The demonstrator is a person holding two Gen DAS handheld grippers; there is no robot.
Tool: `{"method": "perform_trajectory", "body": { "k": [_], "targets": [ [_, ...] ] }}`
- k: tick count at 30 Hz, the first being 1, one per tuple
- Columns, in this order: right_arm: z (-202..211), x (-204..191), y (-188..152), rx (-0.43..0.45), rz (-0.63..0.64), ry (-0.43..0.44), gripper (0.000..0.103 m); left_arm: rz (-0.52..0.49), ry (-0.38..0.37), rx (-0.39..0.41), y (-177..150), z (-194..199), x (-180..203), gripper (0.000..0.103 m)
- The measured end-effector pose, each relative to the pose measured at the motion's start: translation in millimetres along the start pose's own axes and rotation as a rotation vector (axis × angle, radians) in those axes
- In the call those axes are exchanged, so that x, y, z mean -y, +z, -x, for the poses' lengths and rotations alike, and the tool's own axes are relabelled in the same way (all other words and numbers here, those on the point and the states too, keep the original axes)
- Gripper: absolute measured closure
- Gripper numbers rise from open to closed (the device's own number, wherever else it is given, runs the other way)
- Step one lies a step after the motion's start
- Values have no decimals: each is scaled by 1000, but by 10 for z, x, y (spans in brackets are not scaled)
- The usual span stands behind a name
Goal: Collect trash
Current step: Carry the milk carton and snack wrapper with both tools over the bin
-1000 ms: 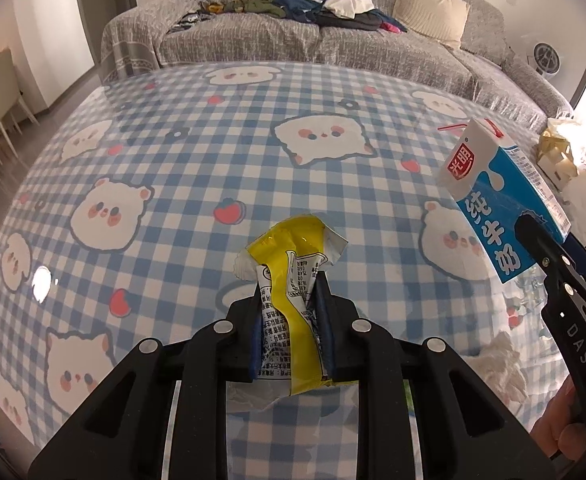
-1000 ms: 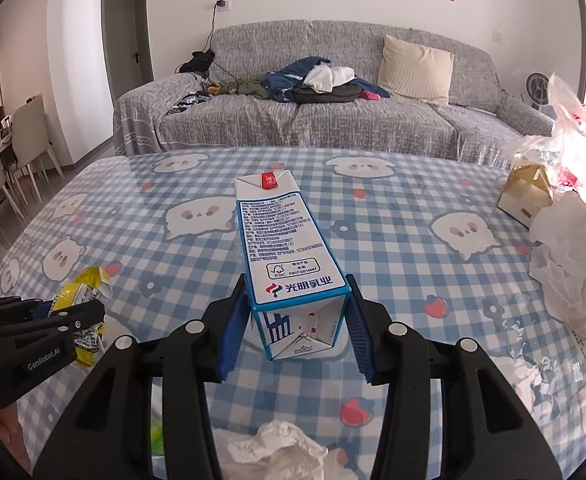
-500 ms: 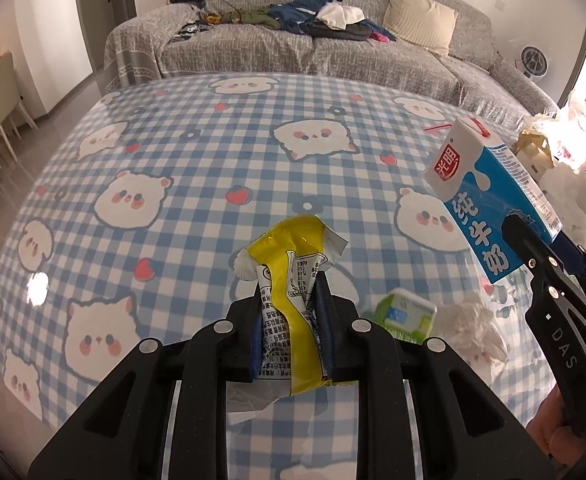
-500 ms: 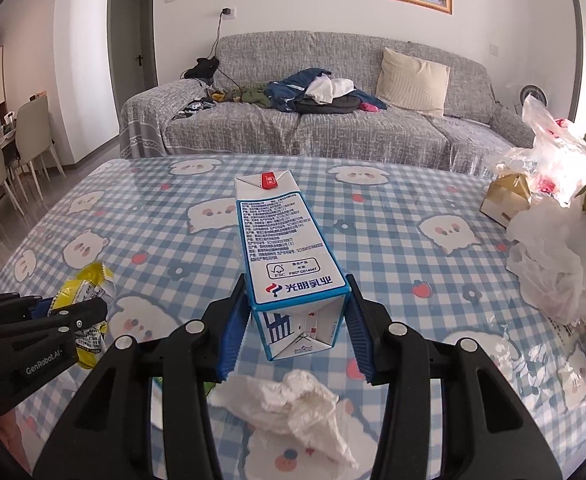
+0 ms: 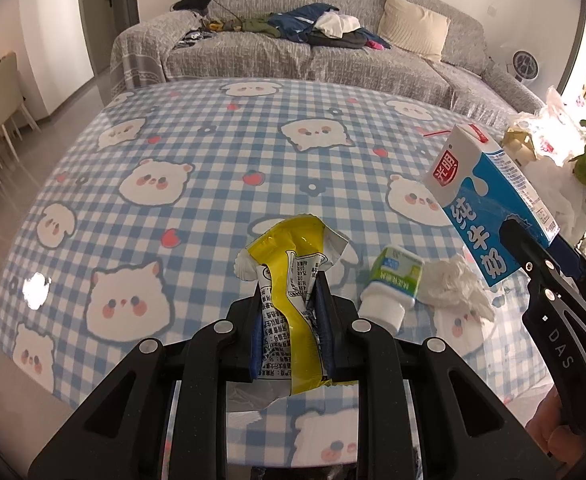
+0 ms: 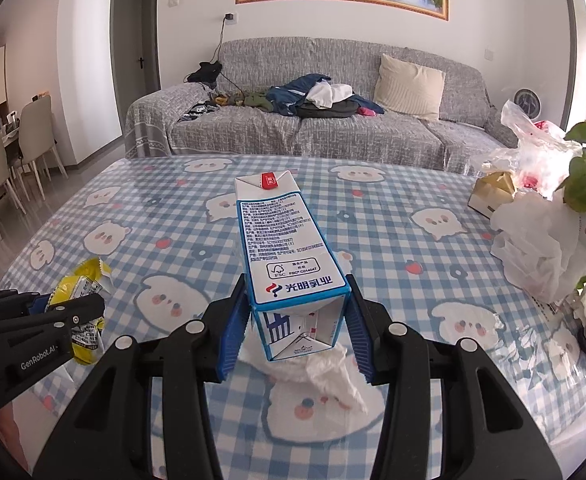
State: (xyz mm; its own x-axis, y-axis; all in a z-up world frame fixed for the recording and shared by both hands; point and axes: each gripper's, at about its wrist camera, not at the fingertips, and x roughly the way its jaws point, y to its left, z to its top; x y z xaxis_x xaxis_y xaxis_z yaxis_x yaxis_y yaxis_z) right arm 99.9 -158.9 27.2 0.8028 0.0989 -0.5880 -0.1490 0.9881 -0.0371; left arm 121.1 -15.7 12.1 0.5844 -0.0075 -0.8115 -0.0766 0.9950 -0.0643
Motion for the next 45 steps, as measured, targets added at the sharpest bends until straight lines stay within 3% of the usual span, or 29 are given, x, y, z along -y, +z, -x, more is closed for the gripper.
{"method": "perform_trajectory", "body": {
  "k": [21, 34, 45],
  "targets": [
    [1047, -66, -469, 50, -33, 14, 60, -41, -23, 53, -770, 661, -66, 82],
    [1509, -146, -1134, 31, -32, 28, 60, -39, -51, 52, -1452, 920, -201, 82],
    [1657, -258, -1659, -27, -52, 34, 60, -6, -79, 19, -2038, 867, -355, 82]
  ]
}}
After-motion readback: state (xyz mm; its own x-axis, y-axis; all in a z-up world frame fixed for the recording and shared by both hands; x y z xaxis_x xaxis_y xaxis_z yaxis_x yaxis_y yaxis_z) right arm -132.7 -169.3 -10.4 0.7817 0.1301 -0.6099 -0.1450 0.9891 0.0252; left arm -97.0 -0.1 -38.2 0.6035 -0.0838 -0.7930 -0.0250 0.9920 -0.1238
